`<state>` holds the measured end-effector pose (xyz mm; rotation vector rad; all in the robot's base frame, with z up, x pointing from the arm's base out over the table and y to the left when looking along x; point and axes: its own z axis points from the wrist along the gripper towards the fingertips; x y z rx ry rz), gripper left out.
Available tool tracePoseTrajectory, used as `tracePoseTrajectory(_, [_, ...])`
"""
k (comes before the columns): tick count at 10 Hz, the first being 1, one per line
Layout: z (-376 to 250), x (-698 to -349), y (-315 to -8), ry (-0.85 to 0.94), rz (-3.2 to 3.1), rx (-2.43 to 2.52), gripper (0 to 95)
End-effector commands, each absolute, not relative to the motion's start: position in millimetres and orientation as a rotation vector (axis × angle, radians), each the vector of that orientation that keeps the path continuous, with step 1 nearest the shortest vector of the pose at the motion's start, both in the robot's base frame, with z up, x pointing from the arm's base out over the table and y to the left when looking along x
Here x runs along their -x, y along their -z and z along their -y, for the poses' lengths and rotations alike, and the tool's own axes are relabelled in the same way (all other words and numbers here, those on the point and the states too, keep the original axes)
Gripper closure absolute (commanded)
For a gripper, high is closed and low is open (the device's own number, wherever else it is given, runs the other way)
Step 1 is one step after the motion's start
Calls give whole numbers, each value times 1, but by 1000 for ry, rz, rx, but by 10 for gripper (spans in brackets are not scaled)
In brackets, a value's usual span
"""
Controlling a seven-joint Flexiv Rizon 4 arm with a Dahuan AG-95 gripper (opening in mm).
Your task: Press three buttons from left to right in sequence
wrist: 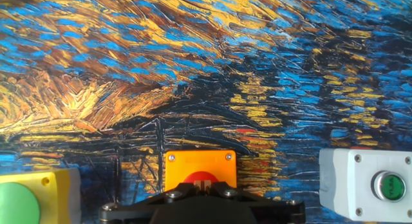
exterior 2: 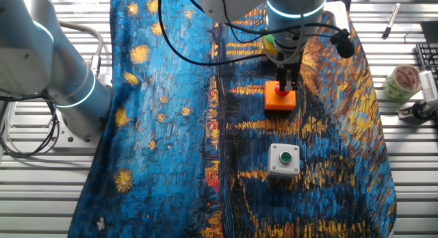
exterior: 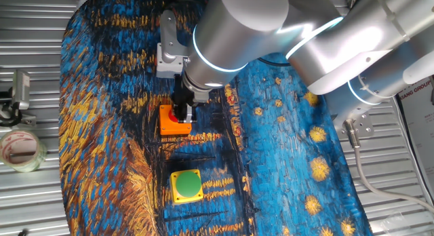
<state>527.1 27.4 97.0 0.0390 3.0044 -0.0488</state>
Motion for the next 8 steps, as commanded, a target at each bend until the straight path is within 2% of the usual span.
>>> tracePoseTrajectory(1, [-27,-527,-96,50,-3002,-42,950])
tracePoseTrajectory(8, [-28,-528,-91,44,-2993,-47,950])
